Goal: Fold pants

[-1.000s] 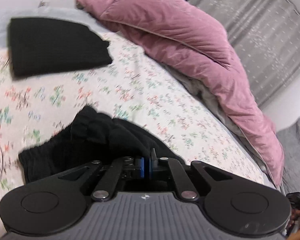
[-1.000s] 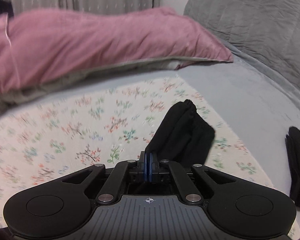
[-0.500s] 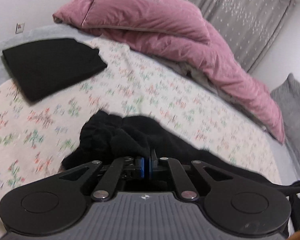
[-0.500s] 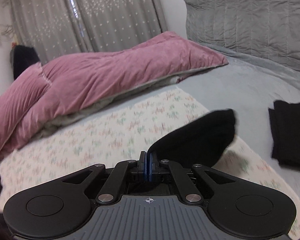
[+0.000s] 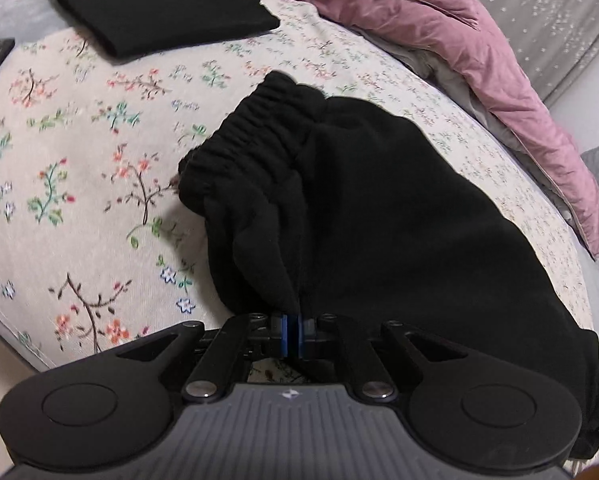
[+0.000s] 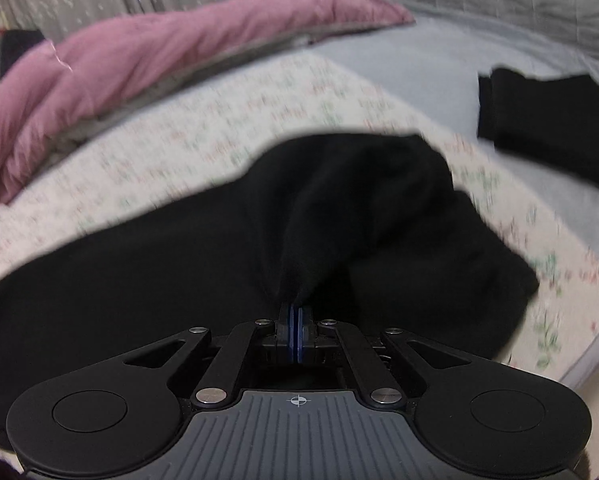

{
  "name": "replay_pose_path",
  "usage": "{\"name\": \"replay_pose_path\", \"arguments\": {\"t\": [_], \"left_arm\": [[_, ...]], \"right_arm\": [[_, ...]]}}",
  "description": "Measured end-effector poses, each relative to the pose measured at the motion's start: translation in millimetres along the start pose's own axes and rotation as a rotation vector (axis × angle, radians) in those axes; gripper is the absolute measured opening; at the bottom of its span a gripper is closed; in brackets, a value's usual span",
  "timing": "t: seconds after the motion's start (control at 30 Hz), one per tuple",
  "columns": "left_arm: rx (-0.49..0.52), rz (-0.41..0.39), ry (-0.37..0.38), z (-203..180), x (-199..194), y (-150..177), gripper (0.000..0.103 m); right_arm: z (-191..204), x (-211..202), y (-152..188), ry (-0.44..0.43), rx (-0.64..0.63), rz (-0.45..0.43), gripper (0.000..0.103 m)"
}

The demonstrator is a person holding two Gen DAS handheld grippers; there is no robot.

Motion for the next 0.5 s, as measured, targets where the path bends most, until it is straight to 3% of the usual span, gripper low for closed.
{"name": "replay_pose_path", "arguments": {"t": [0.07, 0.17, 0.27, 0.3, 0.4, 0.5], "left_arm": [[-0.002, -0.006, -0.004, 0.1, -2.6, 1.1, 0.021], [0.022, -0.015, -0.015, -5.7, -12.2, 2.1, 0.023], [0.077, 0.0, -0.025, -18.4, -24.9, 11.2, 0.042], [0.106, 0.0, -0.023, -25.5, -26.7, 15.3, 0.051], [0.224, -0.002, 0.005, -56.7, -36.0, 34.6, 0.061], [0.344, 0.017, 0.086, -98.3, -36.8, 56.4, 0.071]], "right_arm": [[-5.1, 12.7, 12.4, 0.009, 0.007, 0.029, 0.0], [-6.4, 13.4, 16.7, -0.009, 0.011, 0.004, 0.002], [-11.3, 6.6, 15.2, -0.054, 0.036, -0.006, 0.012], [-14.8, 3.6, 13.6, -0.064, 0.049, -0.012, 0.02], [-30.2, -8.2, 5.4, -0.078, 0.105, -0.064, 0.048], [-49.4, -15.1, -6.4, -0.1, 0.176, -0.098, 0.049]]}}
Point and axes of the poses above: each gripper's, at about its wrist camera, not at the fingertips, and x roughly the way its jaws point, z to its left, y to its underside, the point moved 6 cm from there along x, roughly the way its jaws point, and after that the axes turned 1 degree about z, right-handed, at the moved point
